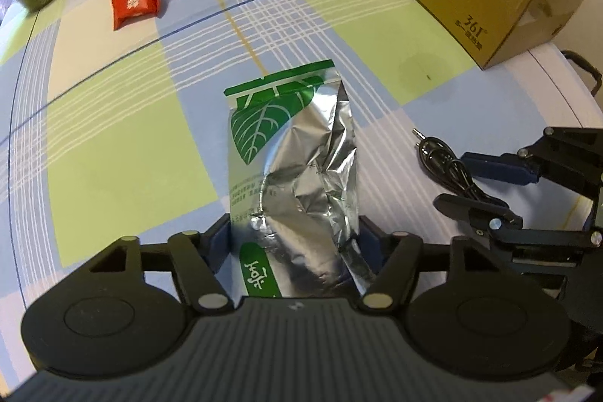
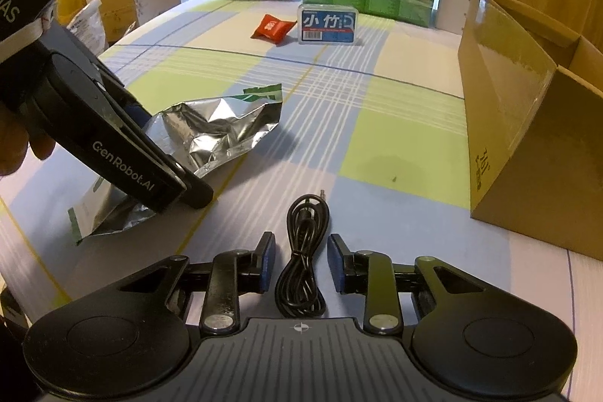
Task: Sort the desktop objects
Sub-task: 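Lift the foil bag with the left tool while the right tool lifts the cable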
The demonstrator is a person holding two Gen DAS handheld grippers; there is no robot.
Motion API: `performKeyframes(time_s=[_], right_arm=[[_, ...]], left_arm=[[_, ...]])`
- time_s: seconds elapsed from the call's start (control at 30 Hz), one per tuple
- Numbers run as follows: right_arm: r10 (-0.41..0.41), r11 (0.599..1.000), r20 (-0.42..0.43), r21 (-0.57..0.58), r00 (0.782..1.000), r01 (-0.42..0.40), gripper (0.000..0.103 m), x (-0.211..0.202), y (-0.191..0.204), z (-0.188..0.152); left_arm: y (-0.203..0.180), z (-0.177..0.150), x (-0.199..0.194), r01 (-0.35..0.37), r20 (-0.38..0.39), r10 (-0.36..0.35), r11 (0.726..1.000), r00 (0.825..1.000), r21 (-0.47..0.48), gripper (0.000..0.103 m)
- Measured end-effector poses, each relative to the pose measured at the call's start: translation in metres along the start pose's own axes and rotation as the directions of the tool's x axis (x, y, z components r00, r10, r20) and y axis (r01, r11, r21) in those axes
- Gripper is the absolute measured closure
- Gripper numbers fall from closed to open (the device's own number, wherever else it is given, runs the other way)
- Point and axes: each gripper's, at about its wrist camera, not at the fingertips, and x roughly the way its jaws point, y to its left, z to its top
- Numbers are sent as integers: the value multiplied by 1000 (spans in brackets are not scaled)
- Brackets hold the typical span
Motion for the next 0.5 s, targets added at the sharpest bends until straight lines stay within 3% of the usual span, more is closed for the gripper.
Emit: performKeyframes(time_s=[0.13,0.2,0.27,0.37,0.43,0.5], right_arm=[[-8,1000,10,1,1000,8,77,1,0,-1],[-11,1000,13,-2,1000,11,85,1,1,-1],[-15,1000,15,-10,1000,16,87,1,2,-1],[-20,1000,19,-23,1000,21,89,1,4,-2],[-23,999,24,-21,999,24,89,0,4,-3],[-25,1000,29,-12,999,25,90,-1,3,-3]], left_arm=[[0,-1,2,-6,24,6,1000,1000,-12,26],[0,-2,1,-8,29,8,1000,1000,-18,26],[0,-2,1,-10,31,11,1000,999,-20,28],[-3,-2,-1,-12,33,13,1000,999,-19,39],[-4,-1,-5,-26,36,27,999,999,-23,54],[-2,-2,-9,-16,44,17,999,999,-40,58]])
